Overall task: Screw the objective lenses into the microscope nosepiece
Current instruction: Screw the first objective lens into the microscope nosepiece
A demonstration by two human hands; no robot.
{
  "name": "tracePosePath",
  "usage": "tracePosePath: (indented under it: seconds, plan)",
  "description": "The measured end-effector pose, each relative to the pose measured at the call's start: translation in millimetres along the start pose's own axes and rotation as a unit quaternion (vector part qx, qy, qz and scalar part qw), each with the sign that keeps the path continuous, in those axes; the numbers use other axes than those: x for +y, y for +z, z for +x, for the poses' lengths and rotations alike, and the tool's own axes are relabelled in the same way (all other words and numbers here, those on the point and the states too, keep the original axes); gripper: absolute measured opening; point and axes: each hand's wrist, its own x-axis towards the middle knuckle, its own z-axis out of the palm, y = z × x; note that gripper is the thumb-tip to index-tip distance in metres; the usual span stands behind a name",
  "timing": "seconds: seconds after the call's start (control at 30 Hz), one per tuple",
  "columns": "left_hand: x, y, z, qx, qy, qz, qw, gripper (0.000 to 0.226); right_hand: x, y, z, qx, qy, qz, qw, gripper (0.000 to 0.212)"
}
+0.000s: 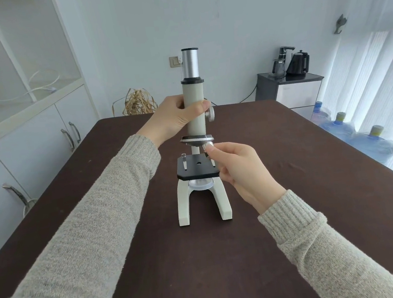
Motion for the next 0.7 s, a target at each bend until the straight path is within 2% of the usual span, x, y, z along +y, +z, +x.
tracePosePath:
  seconds: [0.07, 0.13, 0.23, 0.37, 0.47, 0.6, 0.7]
  plan:
    - [0.8, 0.2, -0.3, -0.001, 0.002, 0.001, 1.0, 0.062, 1.1, 1.0, 1.5, 0.004, -0.004, 0.013, 1.0, 0.027]
    - [1.4, 0.4, -1.5, 0.001, 0.004, 0.001, 1.0, 0.07, 0.7, 2.6, 2.1, 0.021, -0.001, 0.029, 0.999, 0.02]
    - [1.9, 0.5, -2.0, 0.004, 0.002, -0.003, 1.0, 0.068, -0.1, 4.5, 2.6, 0.029, 0.007, 0.054, 0.998, 0.014]
    - [0.4, 1.5, -0.9, 0.006, 0.002, -0.005, 1.0, 0.068, 0.0, 5.0, 2.3, 0.025, 0.01, 0.069, 0.997, 0.02]
    - [0.7, 0.4, -1.3, 0.006, 0.005, -0.002, 1.0, 0.07, -0.5, 5.0, 1.1, 0.02, 0.008, 0.04, 0.999, 0.016]
    - [1.3, 0.8, -1.2, 0.003, 0.002, -0.004, 1.0, 0.056, -0.6, 4.3, 2.4, 0.026, 0.014, 0.027, 0.999, 0.028]
    - [1.6, 0.5, -2.1, 0.004, 0.003, -0.008, 1.0, 0.064, -0.9, 1.5, 1.3, 0.024, 0.006, 0.013, 1.0, 0.025]
